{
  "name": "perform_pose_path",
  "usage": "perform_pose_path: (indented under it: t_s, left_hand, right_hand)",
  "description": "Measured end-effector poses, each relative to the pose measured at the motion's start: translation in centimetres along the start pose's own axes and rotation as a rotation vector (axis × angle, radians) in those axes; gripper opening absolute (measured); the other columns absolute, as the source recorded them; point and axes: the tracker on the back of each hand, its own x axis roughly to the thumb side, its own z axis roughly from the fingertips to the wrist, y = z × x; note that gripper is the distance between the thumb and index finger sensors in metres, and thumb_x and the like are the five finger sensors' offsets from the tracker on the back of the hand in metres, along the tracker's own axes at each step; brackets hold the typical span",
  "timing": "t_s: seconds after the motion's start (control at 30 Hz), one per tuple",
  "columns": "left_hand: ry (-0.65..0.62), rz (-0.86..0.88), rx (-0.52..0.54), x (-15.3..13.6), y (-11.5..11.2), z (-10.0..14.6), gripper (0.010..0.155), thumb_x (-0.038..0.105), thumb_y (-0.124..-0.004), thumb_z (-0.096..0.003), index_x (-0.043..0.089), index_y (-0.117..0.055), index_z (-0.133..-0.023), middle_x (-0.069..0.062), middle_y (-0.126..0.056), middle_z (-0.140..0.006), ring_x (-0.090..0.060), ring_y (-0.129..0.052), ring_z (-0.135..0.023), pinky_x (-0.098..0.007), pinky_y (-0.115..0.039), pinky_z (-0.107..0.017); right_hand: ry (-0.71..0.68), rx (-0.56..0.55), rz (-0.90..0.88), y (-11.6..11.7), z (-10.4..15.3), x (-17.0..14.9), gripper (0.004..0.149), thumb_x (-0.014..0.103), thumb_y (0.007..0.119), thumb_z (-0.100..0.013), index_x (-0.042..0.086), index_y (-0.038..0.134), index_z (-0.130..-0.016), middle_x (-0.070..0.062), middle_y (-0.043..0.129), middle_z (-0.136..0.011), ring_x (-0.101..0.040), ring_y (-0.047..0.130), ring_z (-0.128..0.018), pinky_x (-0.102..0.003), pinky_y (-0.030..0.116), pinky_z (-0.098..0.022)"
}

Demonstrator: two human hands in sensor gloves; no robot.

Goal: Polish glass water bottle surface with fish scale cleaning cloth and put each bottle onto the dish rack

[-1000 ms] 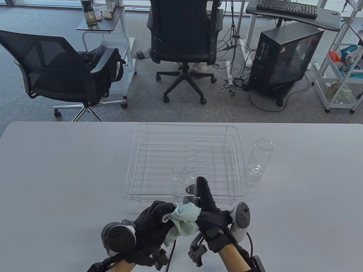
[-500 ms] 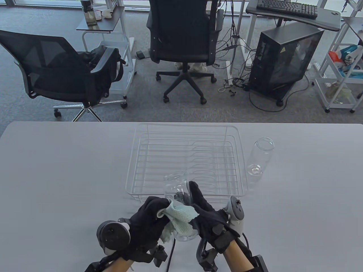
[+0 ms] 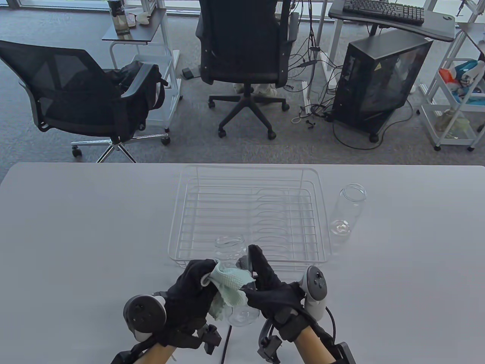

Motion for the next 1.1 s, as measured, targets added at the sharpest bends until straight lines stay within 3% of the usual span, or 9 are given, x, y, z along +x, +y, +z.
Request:
perform_pose_path:
  t_s: [0.3, 0.43, 0.53, 0.67, 0.8, 1.1]
  left_hand:
    - [-0.083, -0.088, -0.138, 1.3, -3.0, 0.9, 0.045, 0.039, -0.077, -0.0573, 0.03, -0.063, -0.099, -0.01, -0.08, -0.088, -0.022, -0.094, -0.061, -0.045, -0.084, -0.046]
    - [-0.13, -0.129, -0.177, 1.7, -3.0, 1.2, 0.045, 0.04, -0.079, -0.0564, 0.031, -0.064, -0.097, -0.01, -0.081, -0.086, -0.021, -0.094, -0.06, -0.045, -0.084, -0.046]
    - [-0.149, -0.136, -0.169, 1.8, -2.4, 1.3, 0.044, 0.041, -0.079, -0.0551, 0.034, -0.065, -0.095, -0.01, -0.081, -0.085, -0.021, -0.094, -0.06, -0.045, -0.084, -0.046]
    - [-0.153, -0.12, -0.158, 1.5, -1.8, 1.1, 0.043, 0.041, -0.078, -0.0549, 0.036, -0.063, -0.095, -0.01, -0.079, -0.088, -0.023, -0.093, -0.063, -0.046, -0.083, -0.049]
    - [-0.158, -0.126, -0.098, 1.4, -0.8, 0.8, 0.044, 0.041, -0.078, -0.0551, 0.036, -0.063, -0.096, -0.01, -0.079, -0.089, -0.023, -0.092, -0.064, -0.046, -0.082, -0.049]
    - [-0.116, -0.076, 0.036, 1.1, 1.7, 0.3, 0.044, 0.041, -0.077, -0.0562, 0.033, -0.063, -0.098, -0.009, -0.078, -0.089, -0.023, -0.092, -0.065, -0.047, -0.081, -0.05]
  right_hand:
    - [-0.081, -0.213, 0.007, -1.3, 0.3, 1.1, 0.095, 0.052, 0.088, -0.048, 0.017, 0.027, -0.112, -0.009, 0.032, -0.111, -0.047, 0.058, -0.08, -0.06, 0.059, -0.056]
    - [-0.06, -0.135, 0.058, -1.4, 0.3, 1.3, 0.083, 0.057, 0.076, -0.054, 0.019, 0.032, -0.113, -0.021, 0.039, -0.11, -0.047, 0.058, -0.084, -0.058, 0.058, -0.057]
    - [-0.042, -0.104, -0.037, -1.0, 0.2, 1.0, 0.073, 0.058, 0.067, -0.057, 0.023, 0.036, -0.113, -0.026, 0.048, -0.11, -0.049, 0.061, -0.086, -0.059, 0.058, -0.057]
    - [-0.003, -0.019, -0.163, -0.7, 0.1, 0.7, 0.064, 0.055, 0.059, -0.06, 0.032, 0.032, -0.113, -0.026, 0.047, -0.111, -0.059, 0.06, -0.092, -0.074, 0.054, -0.057]
    - [0.023, 0.038, -0.127, -0.5, 0.2, 0.6, 0.064, 0.053, 0.063, -0.061, 0.035, 0.032, -0.113, -0.023, 0.048, -0.111, -0.055, 0.067, -0.091, -0.074, 0.058, -0.055]
    - [0.048, 0.124, -0.097, 1.4, 0.4, -0.1, 0.076, 0.052, 0.074, -0.058, 0.039, 0.022, -0.111, -0.018, 0.035, -0.112, -0.053, 0.061, -0.089, -0.068, 0.062, -0.055]
